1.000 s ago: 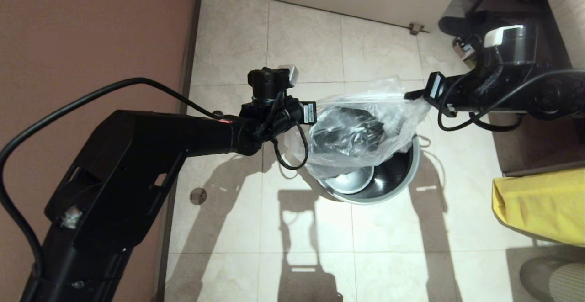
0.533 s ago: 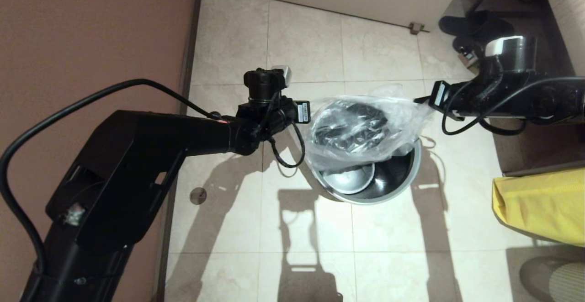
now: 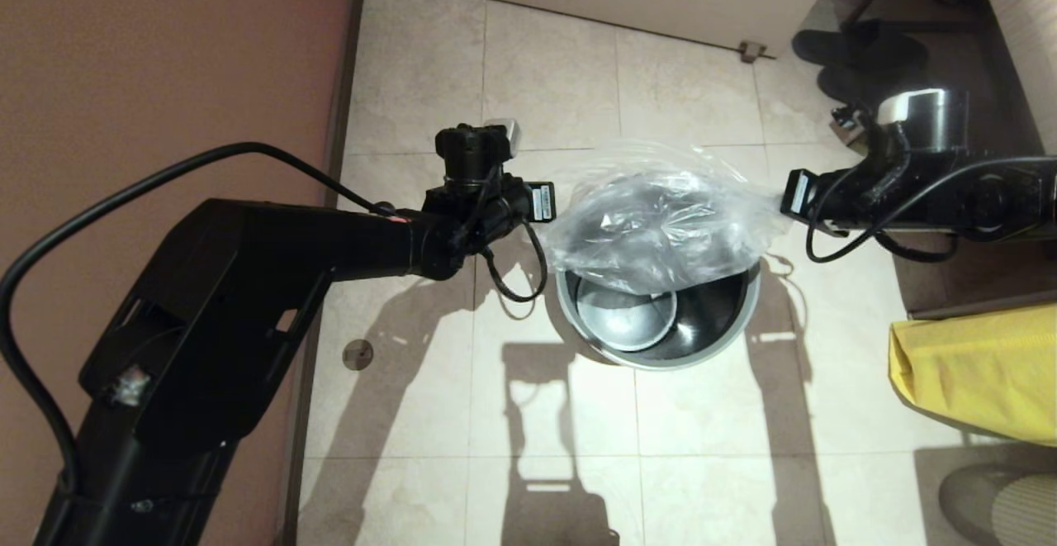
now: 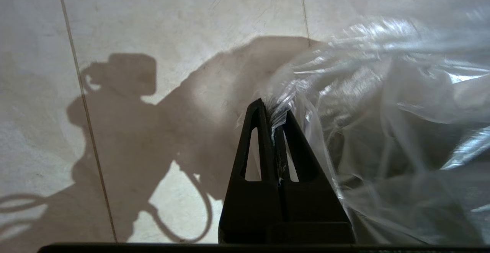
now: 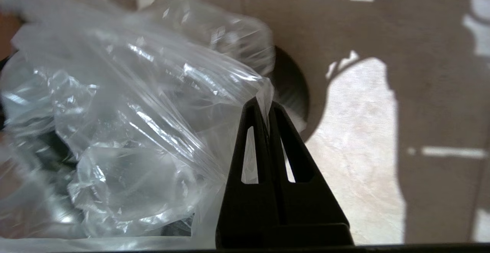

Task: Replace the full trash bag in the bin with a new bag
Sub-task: Put the new garbage bag on the trash can

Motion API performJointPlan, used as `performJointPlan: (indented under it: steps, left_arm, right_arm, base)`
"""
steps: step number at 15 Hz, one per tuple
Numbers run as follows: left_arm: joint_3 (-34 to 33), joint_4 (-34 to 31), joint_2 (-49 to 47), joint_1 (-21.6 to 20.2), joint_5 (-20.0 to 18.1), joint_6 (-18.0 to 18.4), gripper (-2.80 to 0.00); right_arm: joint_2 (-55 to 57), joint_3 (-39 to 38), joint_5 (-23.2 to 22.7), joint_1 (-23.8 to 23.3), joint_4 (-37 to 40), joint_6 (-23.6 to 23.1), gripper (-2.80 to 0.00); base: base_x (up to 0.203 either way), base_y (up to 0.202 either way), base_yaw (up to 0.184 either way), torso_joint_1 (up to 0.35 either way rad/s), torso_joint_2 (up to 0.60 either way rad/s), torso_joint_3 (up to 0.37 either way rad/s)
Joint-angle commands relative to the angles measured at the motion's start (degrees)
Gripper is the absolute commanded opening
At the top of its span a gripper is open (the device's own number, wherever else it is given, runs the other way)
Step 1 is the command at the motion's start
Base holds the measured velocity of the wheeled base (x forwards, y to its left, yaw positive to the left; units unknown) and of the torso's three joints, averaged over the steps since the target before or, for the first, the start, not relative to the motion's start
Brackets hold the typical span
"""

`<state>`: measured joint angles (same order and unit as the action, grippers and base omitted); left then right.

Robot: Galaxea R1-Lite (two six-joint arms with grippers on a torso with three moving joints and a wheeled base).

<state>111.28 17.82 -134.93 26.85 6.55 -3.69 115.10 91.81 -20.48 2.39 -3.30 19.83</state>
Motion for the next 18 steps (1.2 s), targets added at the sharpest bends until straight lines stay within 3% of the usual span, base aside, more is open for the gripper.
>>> performJointPlan:
  steps: [1,7,15,18]
  left_arm:
    - [-0.1,0.1,0.8,-0.2,0.4,-0.1,-2.80]
    - [-7.0,0.2,6.1,0.0,0.7,-0.8,-2.80]
    - [-24.5,2.9,15.9,2.0,2.5,-4.0,-2.80]
    - [-27.8,2.9,18.4,2.7,2.8,-5.3,-2.80]
  right_arm:
    - [-0.8,-0.2,-0.2,-0.2,0.2,0.1,-2.80]
    - [-4.8,-3.7,-0.1,0.1,0.7,0.1,-2.80]
    - [-10.5,-11.9,0.2,3.2,2.6,0.1,-2.80]
    - [-11.8,-13.4,0.3,3.6,3.6,0.0,-2.80]
  base:
    - [0.000,0.000,0.000,0.000,0.00,0.000]
    - [0.000,0.000,0.000,0.000,0.00,0.000]
    - [0.000,0.000,0.000,0.000,0.00,0.000]
    - [0.000,0.000,0.000,0.000,0.00,0.000]
